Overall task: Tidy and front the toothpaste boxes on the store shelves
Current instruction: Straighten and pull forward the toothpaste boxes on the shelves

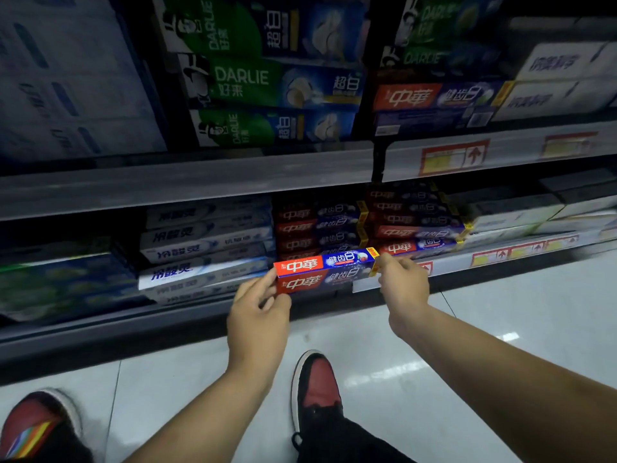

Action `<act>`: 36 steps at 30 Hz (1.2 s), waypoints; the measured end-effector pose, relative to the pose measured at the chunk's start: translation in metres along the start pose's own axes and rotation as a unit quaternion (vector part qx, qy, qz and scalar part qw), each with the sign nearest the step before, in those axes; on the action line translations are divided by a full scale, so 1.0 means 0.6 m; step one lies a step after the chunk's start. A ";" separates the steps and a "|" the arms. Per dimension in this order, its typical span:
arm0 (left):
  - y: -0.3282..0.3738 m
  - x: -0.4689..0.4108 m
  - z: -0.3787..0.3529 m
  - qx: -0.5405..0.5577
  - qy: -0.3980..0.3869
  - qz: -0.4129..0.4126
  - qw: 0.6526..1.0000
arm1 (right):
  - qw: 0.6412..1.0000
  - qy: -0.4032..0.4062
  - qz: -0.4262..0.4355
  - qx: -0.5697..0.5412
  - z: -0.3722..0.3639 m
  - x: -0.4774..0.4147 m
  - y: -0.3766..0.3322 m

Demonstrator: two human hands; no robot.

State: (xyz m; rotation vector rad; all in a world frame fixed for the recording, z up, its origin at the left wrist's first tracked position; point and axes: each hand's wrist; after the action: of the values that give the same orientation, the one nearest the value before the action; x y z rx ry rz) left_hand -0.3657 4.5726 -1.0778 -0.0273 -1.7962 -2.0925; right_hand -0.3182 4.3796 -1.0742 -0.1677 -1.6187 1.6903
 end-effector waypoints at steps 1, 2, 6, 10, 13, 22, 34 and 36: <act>-0.002 -0.004 -0.002 -0.004 -0.007 0.003 1.000 | 1.000 -0.003 -0.001 -0.001 -0.002 -0.001 0.000; -0.002 -0.009 -0.005 -0.006 -0.013 0.006 1.000 | 1.000 -0.006 -0.004 -0.003 -0.004 -0.004 -0.001; -0.008 -0.029 -0.016 -0.006 -0.021 0.023 1.000 | 0.999 -0.036 0.008 -0.014 -0.018 -0.025 -0.011; -0.003 -0.042 -0.032 -0.008 -0.025 0.031 0.999 | 0.998 -0.057 0.026 -0.025 -0.039 -0.053 -0.029; 0.002 -0.052 -0.046 -0.002 -0.025 0.040 0.999 | 0.997 -0.069 0.017 -0.035 -0.043 -0.057 -0.041; 0.000 -0.069 -0.077 0.043 -0.051 0.084 0.994 | 0.981 -0.146 -0.066 -0.112 -0.058 -0.061 -0.028; 0.018 -0.090 -0.092 0.028 -0.052 0.098 0.993 | 0.974 -0.209 -0.044 -0.076 -0.068 -0.067 -0.016; 0.018 -0.096 -0.090 0.018 -0.055 0.093 0.994 | 0.980 -0.200 -0.005 -0.012 -0.061 -0.073 -0.016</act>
State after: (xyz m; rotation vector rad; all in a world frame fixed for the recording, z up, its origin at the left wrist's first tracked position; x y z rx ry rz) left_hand -0.2965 4.5355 -1.0924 -0.2940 -1.8180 -1.9599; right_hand -0.2627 4.3815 -1.0900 0.1826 -1.9242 1.7772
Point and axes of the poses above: each hand's wrist, its own x-axis away from the middle knuckle, its own z-axis out of the back of the hand, y = z × x, and after that the axes turned 6 degrees about -x, right-handed
